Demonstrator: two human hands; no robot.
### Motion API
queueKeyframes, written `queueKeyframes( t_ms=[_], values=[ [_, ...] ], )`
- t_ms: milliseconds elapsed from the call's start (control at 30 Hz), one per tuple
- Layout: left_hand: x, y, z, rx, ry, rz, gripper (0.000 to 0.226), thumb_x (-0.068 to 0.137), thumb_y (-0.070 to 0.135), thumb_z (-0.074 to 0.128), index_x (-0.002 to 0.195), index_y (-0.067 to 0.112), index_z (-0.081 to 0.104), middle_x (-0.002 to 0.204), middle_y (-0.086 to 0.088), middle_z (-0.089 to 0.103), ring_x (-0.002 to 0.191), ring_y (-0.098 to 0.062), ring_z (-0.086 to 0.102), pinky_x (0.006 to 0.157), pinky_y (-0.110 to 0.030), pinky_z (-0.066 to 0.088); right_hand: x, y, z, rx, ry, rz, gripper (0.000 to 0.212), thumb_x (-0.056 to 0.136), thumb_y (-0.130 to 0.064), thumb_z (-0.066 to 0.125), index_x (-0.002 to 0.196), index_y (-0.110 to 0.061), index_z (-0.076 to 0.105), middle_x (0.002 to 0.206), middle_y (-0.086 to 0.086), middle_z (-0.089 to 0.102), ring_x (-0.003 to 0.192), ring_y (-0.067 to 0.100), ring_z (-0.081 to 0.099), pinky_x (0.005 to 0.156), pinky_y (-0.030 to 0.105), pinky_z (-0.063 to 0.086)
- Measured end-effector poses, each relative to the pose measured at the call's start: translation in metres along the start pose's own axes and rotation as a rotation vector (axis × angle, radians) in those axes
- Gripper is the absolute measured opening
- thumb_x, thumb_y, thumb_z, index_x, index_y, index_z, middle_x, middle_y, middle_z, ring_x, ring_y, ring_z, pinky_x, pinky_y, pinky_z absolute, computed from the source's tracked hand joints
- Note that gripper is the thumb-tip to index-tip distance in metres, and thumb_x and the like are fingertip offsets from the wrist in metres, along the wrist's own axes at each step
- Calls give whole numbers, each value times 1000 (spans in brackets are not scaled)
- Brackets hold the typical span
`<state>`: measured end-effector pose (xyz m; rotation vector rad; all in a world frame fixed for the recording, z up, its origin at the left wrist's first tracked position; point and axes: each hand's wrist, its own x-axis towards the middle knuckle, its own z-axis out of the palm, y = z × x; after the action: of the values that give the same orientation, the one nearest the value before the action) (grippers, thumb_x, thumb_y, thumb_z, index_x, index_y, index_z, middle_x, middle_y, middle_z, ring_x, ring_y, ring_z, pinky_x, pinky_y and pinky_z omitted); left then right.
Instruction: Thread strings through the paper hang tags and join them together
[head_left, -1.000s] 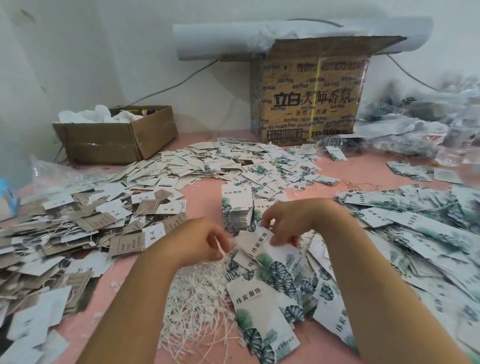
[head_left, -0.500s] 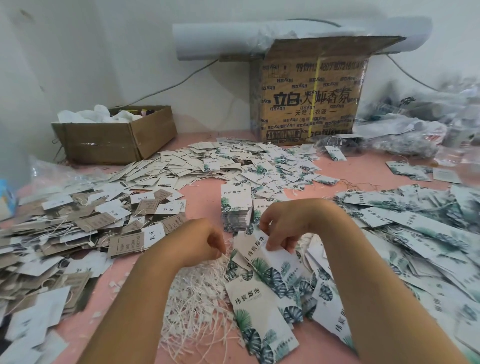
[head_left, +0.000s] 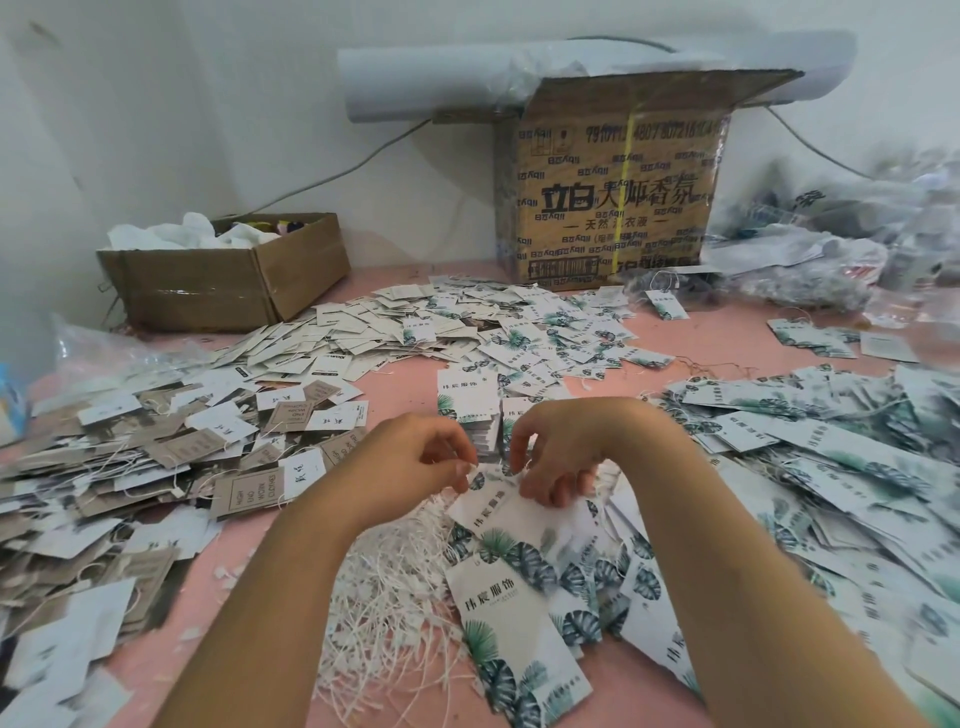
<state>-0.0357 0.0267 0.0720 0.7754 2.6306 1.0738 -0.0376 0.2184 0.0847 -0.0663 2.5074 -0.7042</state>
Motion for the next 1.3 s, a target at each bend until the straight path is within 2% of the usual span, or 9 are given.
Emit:
queueKeyframes(
  t_ms=[100, 300, 467, 600, 767, 933, 1033, 1200, 1300],
  values=[
    [-1, 1, -1, -1, 10, -3, 12, 90, 17, 61, 84, 28, 64, 72, 13, 71, 74, -11, 66, 71, -33, 52, 2, 1, 2, 10, 6, -12, 22, 85, -5, 63, 102, -10, 50, 69, 6, 65, 56, 16, 61, 56, 26, 52],
    [1, -5, 1, 23, -34, -31, 10, 90, 16, 61, 87, 25, 65, 68, 14, 70, 62, 2, 60, 70, -29, 51, 4, 2, 4, 31, 19, -3, 18, 85, 3, 60, 99, -5, 53, 64, 6, 64, 51, 14, 59, 54, 24, 52],
    [1, -5, 0, 29, -24, -22, 10, 90, 18, 61, 87, 26, 65, 70, 15, 70, 65, 1, 61, 70, -30, 52, 5, 3, 4, -76, 48, -24, 8, 82, -7, 68, 83, -8, 60, 55, -1, 61, 44, 8, 54, 47, 20, 49],
    [1, -4, 0, 23, 10, 2, 10, 89, 19, 62, 85, 27, 65, 70, 13, 70, 65, 0, 60, 66, -24, 50, 3, -1, 5, -136, 61, -37, 14, 84, -17, 67, 75, -14, 57, 55, -4, 59, 48, 10, 52, 46, 19, 44],
    [2, 1, 1, -41, 102, 74, 12, 86, 11, 64, 85, 23, 64, 68, 8, 70, 59, 1, 60, 58, -16, 45, -7, -12, 3, 211, 151, -294, 24, 93, -33, 53, 83, -12, 59, 62, -2, 64, 53, 11, 56, 53, 22, 48],
    [2, 3, 1, -91, 194, 114, 23, 85, 11, 65, 85, 30, 52, 70, 9, 70, 55, -1, 58, 52, -13, 42, -8, -20, 8, 231, 180, -408, 17, 91, -16, 57, 75, -11, 62, 61, -1, 63, 54, 12, 58, 57, 23, 51],
    [0, 5, 0, -114, 219, 112, 22, 85, 12, 64, 88, 30, 51, 68, 10, 69, 56, -5, 57, 58, -23, 46, -7, -19, 9, 298, 203, -444, 17, 91, -10, 57, 75, -9, 62, 62, 1, 62, 55, 15, 56, 56, 24, 50],
    [-1, 4, -3, -97, 200, 56, 7, 87, 21, 65, 82, 26, 65, 61, 8, 69, 65, -14, 63, 75, -40, 51, -6, -10, 0, 388, 456, -344, 24, 91, -11, 55, 68, -8, 57, 54, 0, 59, 45, 10, 52, 46, 19, 47],
    [-2, 0, -6, -67, 201, 8, 14, 88, 21, 64, 74, 24, 67, 59, 7, 69, 64, -16, 61, 71, -39, 51, -2, 2, -7, 352, 653, -191, 26, 88, -10, 51, 62, -7, 54, 56, 4, 59, 48, 14, 50, 49, 26, 46]
  ],
)
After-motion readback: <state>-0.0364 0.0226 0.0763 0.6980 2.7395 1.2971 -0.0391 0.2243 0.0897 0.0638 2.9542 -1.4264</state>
